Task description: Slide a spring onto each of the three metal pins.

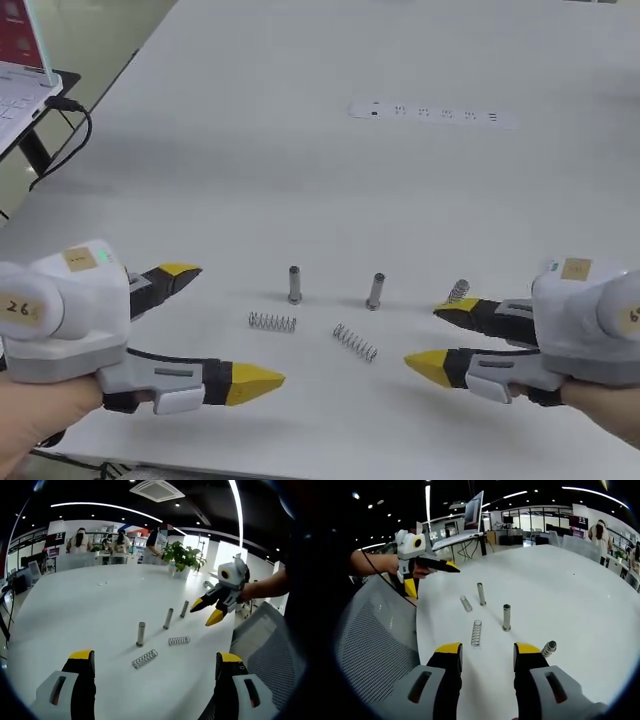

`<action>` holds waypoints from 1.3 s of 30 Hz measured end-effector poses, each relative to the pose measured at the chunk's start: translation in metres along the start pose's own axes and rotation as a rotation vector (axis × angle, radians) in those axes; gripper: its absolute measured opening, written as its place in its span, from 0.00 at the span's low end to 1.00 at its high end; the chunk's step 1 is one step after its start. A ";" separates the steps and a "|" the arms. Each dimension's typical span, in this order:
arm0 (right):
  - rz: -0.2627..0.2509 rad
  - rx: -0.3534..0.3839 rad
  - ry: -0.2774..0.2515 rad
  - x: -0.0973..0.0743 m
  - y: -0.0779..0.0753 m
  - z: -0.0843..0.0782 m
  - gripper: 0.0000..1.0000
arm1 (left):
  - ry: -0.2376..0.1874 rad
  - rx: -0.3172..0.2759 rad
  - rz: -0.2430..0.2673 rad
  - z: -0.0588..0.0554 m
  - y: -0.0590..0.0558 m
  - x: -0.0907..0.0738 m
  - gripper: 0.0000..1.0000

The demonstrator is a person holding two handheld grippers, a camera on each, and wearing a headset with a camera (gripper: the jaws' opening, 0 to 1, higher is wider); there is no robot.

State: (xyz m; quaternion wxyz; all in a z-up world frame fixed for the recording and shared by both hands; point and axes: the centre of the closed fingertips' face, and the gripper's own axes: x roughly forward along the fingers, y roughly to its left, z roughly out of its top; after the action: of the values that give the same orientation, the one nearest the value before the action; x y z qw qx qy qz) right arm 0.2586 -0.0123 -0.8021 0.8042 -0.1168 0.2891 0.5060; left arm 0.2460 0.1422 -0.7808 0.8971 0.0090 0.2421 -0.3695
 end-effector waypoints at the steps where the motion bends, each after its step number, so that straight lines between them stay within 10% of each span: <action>1: 0.004 -0.003 -0.002 0.002 0.001 0.002 0.40 | -0.001 0.000 0.000 0.000 0.000 0.000 0.98; 20: 0.062 -0.128 0.062 0.046 0.033 0.011 0.33 | 0.004 -0.005 0.008 -0.004 0.001 -0.005 0.98; 39: 0.036 -0.117 0.143 0.062 0.025 -0.010 0.20 | 0.008 -0.004 0.002 -0.005 0.000 -0.006 0.98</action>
State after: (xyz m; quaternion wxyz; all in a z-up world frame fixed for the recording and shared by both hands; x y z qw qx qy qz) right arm 0.2529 0.0402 -0.8437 0.7641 -0.1942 0.3178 0.5267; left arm 0.2402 0.1471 -0.7822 0.8966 0.0089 0.2463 -0.3679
